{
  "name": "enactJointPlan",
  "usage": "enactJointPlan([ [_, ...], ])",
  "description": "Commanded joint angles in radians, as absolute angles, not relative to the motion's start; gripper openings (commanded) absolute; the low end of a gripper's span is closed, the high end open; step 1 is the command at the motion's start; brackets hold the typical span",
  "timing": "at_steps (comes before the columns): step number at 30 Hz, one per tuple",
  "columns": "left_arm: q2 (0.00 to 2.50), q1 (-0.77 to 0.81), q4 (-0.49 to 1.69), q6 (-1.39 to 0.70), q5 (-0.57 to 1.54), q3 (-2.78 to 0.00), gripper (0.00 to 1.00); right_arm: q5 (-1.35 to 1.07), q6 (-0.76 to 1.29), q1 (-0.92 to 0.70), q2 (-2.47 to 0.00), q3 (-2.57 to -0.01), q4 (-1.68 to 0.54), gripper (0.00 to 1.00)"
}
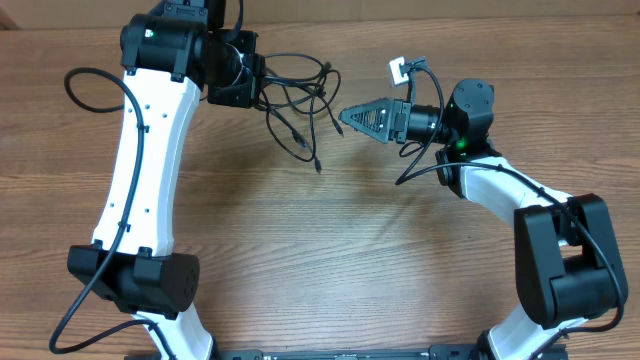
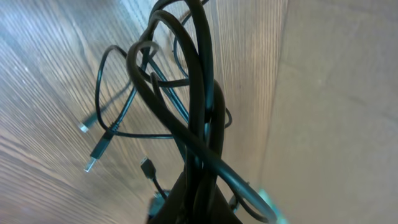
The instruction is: Untangle cables
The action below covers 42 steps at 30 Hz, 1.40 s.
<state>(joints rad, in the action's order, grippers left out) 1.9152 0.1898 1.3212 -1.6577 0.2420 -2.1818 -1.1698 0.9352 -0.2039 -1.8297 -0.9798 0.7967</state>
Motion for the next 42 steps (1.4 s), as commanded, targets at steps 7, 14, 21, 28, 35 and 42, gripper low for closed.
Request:
enactJointPlan([
  [7,1.876,0.188,1.323,-1.964,0.234,-2.209,0.04,-1.103,0.829,-0.235,-1.808,-0.983,0.659,1.0],
  [14,1.876,0.197,1.32,-1.95,0.39,-2.209,0.04,-0.919,0.754,-0.269,-1.808,-0.983,0.568,1.0],
  [21,1.876,0.198,1.336,-1.882,0.421,-2.209,0.04,-0.731,0.749,-0.268,-1.808,-0.983,0.511,0.97],
  [28,1.876,0.206,1.346,-1.869,0.465,-2.209,0.04,-0.697,0.749,-0.279,-1.808,-0.983,0.513,0.82],
  [35,1.876,0.219,1.345,-1.88,0.455,-2.209,0.05,-0.706,0.728,-0.311,-1.808,-0.983,0.513,0.82],
  [42,1.876,0.216,1.317,-1.889,0.452,-2.209,0.04,-0.711,0.727,-0.326,-1.808,-0.983,0.485,0.66],
])
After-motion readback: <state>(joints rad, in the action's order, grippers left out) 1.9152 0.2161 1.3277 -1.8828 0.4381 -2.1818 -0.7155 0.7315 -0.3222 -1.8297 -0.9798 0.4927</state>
